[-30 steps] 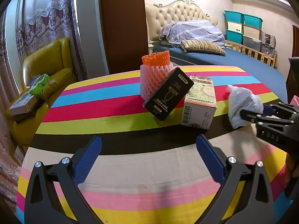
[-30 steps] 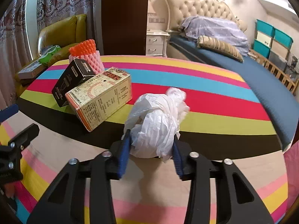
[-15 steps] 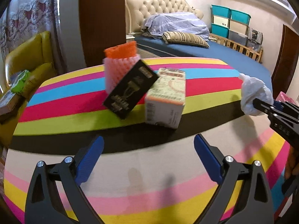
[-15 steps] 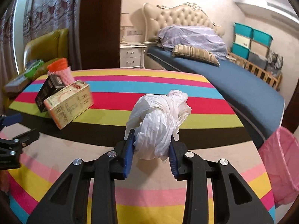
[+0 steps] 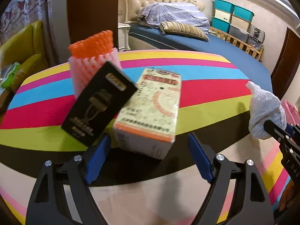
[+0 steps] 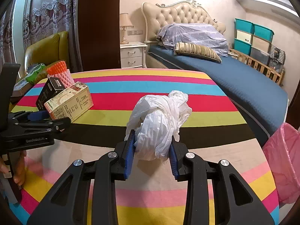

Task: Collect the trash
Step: 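Grasp the white plastic bag with the right tool while the left tool grasps the medicine box, then carry the medicine box and plastic bag to the pink wastebasket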

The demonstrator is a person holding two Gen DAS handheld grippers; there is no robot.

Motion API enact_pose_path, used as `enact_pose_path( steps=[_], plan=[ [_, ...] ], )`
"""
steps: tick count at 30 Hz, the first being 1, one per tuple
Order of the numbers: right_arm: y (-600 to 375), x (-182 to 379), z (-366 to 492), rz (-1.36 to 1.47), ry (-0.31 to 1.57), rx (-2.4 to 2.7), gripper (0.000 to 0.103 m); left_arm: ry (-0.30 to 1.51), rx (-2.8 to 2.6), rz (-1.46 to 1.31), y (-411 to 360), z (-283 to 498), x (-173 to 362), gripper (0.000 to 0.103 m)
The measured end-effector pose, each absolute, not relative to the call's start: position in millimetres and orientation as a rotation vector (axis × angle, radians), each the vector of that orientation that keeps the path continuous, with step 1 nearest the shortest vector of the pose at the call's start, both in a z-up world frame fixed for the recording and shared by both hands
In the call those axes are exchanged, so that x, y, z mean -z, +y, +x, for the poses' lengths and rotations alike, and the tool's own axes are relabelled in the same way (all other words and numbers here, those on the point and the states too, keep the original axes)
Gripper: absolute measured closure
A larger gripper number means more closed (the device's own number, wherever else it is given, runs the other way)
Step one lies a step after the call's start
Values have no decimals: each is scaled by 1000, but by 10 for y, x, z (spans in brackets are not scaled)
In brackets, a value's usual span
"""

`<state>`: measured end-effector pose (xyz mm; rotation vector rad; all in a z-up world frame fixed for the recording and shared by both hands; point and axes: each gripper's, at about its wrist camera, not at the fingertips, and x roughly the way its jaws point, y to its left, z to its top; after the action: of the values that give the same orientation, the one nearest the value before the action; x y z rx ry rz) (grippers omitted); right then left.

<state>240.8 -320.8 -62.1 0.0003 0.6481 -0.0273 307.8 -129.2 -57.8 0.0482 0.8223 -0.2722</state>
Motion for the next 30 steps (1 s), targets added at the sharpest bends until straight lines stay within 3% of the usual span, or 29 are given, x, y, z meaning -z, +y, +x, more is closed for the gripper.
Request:
enact_pose_path(
  steps=[4,6,7,30],
  plan=[
    [-3221,624,2414,10,652,24,71,810,279,76,-1442,3103,552,25],
    [-3219,625,2417,13,655,20,71,808,283,88,-1496,3102,556,40],
    [-3219,626,2422,15,657,19,71,811,286,101,-1534,3113,556,55],
    [-3555,557,1764,93,616,31,71,556,453,72,-1775,1949,343,55]
  ],
)
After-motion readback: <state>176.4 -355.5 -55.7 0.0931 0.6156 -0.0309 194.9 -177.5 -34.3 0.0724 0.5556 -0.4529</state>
